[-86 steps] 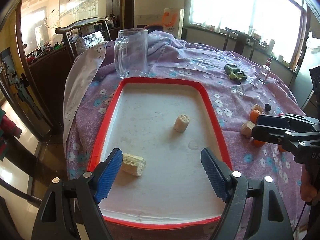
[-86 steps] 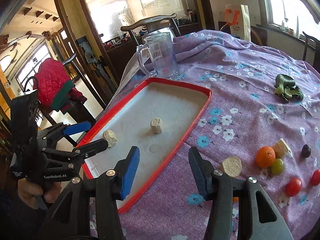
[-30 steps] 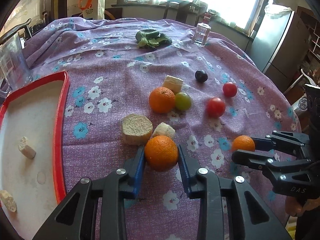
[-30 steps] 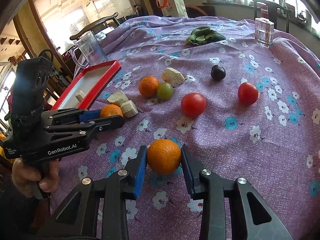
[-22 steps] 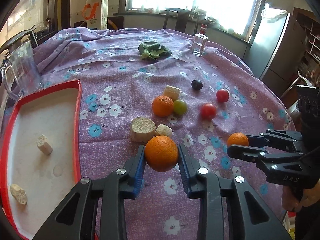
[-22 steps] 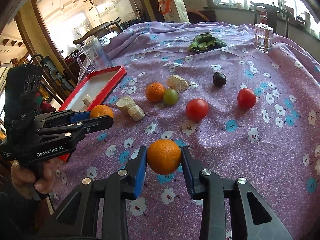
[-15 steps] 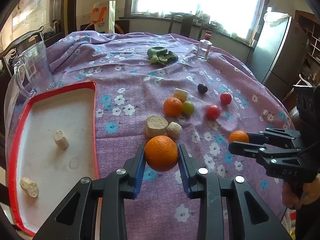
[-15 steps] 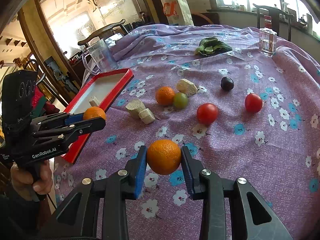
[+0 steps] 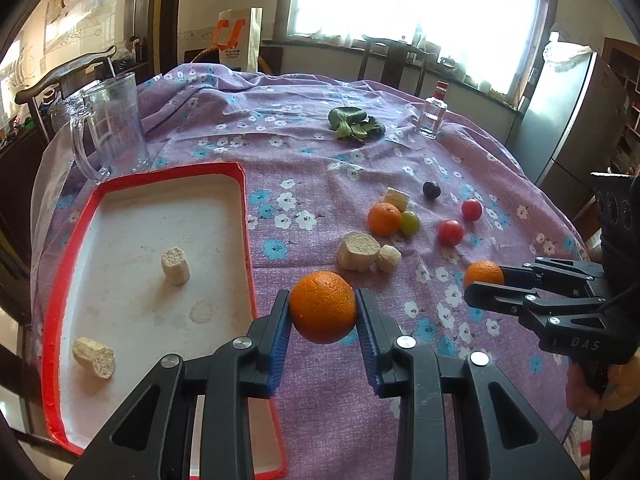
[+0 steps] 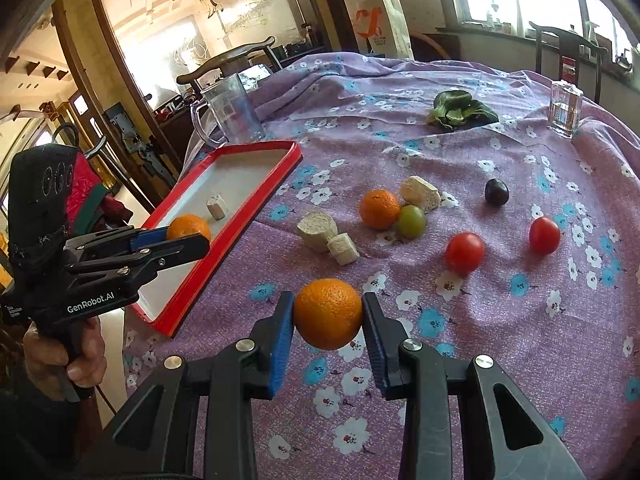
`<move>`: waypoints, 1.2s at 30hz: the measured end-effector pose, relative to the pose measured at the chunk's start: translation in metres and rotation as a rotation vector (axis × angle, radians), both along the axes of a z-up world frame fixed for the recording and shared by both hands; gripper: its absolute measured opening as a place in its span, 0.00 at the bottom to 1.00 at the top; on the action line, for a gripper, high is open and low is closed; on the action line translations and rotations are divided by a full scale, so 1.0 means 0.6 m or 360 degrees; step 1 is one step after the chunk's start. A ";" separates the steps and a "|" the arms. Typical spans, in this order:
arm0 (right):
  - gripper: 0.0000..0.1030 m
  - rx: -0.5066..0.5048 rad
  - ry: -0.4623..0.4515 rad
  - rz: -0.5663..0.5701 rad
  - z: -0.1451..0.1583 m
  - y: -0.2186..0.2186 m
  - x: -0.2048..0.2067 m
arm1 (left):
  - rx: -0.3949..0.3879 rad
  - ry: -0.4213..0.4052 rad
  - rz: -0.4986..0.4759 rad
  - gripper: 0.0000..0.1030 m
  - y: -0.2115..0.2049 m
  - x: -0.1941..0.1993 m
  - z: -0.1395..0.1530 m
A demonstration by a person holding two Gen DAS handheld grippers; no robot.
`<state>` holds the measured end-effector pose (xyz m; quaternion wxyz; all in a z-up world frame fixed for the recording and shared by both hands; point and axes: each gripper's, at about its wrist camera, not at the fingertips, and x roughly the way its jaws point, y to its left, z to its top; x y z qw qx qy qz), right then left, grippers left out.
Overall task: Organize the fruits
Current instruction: 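Carry the orange with the left tool while the right tool carries its orange to the tray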
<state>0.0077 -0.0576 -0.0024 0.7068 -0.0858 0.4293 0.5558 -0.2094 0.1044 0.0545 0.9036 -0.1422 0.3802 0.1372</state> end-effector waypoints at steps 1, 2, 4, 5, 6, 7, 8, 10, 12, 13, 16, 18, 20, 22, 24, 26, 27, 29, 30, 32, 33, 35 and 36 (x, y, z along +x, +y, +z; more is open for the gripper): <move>0.33 0.0001 -0.0002 0.0007 0.002 0.004 -0.002 | -0.0001 -0.0003 0.0007 0.30 0.003 -0.003 0.001; 0.33 0.0003 -0.0005 0.0015 0.003 0.007 -0.004 | -0.0003 -0.0005 0.0012 0.30 0.006 -0.006 0.001; 0.33 0.0006 -0.0006 0.0032 0.006 0.015 -0.009 | -0.0008 -0.0006 0.0026 0.30 0.013 -0.012 0.001; 0.33 0.0006 -0.0007 0.0039 0.006 0.020 -0.011 | -0.0009 -0.0006 0.0030 0.30 0.016 -0.014 0.001; 0.33 0.0006 -0.0008 0.0047 0.007 0.024 -0.013 | -0.0009 -0.0005 0.0036 0.30 0.018 -0.017 0.001; 0.33 0.0007 -0.0009 0.0054 0.009 0.028 -0.016 | -0.0009 -0.0006 0.0043 0.30 0.022 -0.020 0.000; 0.33 0.0008 -0.0010 0.0061 0.010 0.033 -0.018 | -0.0011 -0.0006 0.0048 0.30 0.024 -0.022 0.000; 0.33 0.0009 -0.0015 0.0076 0.012 0.041 -0.024 | -0.0010 -0.0006 0.0064 0.30 0.030 -0.027 0.000; 0.33 0.0011 -0.0019 0.0090 0.014 0.050 -0.028 | -0.0010 -0.0008 0.0078 0.30 0.037 -0.031 0.001; 0.33 0.0012 -0.0018 0.0097 0.015 0.053 -0.030 | -0.0009 -0.0009 0.0086 0.30 0.040 -0.034 0.000; 0.33 0.0012 -0.0019 0.0115 0.016 0.067 -0.036 | -0.0009 -0.0012 0.0112 0.30 0.050 -0.042 0.001; 0.33 0.0013 -0.0019 0.0128 0.017 0.076 -0.040 | -0.0010 -0.0012 0.0128 0.30 0.057 -0.047 0.000; 0.33 0.0015 -0.0013 0.0141 0.018 0.086 -0.043 | -0.0016 -0.0010 0.0144 0.30 0.065 -0.051 -0.002; 0.33 0.0017 -0.0002 0.0155 0.018 0.098 -0.047 | -0.0017 -0.0005 0.0158 0.30 0.070 -0.055 -0.004; 0.33 0.0018 0.0001 0.0170 0.018 0.112 -0.051 | -0.0020 -0.0004 0.0171 0.30 0.079 -0.059 -0.006; 0.33 0.0021 -0.0001 0.0189 0.019 0.127 -0.055 | -0.0031 -0.0005 0.0186 0.30 0.089 -0.064 -0.007; 0.33 0.0024 -0.0004 0.0200 0.020 0.136 -0.057 | -0.0036 -0.0007 0.0195 0.30 0.095 -0.066 -0.007; 0.33 0.0022 -0.0016 0.0223 0.022 0.155 -0.063 | -0.0036 -0.0010 0.0217 0.30 0.106 -0.071 -0.006; 0.33 0.0022 -0.0020 0.0233 0.023 0.163 -0.065 | -0.0036 -0.0011 0.0228 0.30 0.111 -0.073 -0.006; 0.33 0.0030 -0.0020 0.0253 0.025 0.180 -0.069 | -0.0035 -0.0011 0.0254 0.30 0.123 -0.078 -0.005; 0.33 0.0032 -0.0018 0.0263 0.026 0.190 -0.069 | -0.0032 -0.0011 0.0265 0.30 0.126 -0.080 -0.005; 0.33 0.0041 -0.0014 0.0275 0.028 0.208 -0.070 | -0.0036 -0.0017 0.0285 0.30 0.135 -0.086 -0.006; 0.33 0.0043 -0.0011 0.0277 0.028 0.217 -0.070 | -0.0037 -0.0017 0.0297 0.30 0.141 -0.087 -0.007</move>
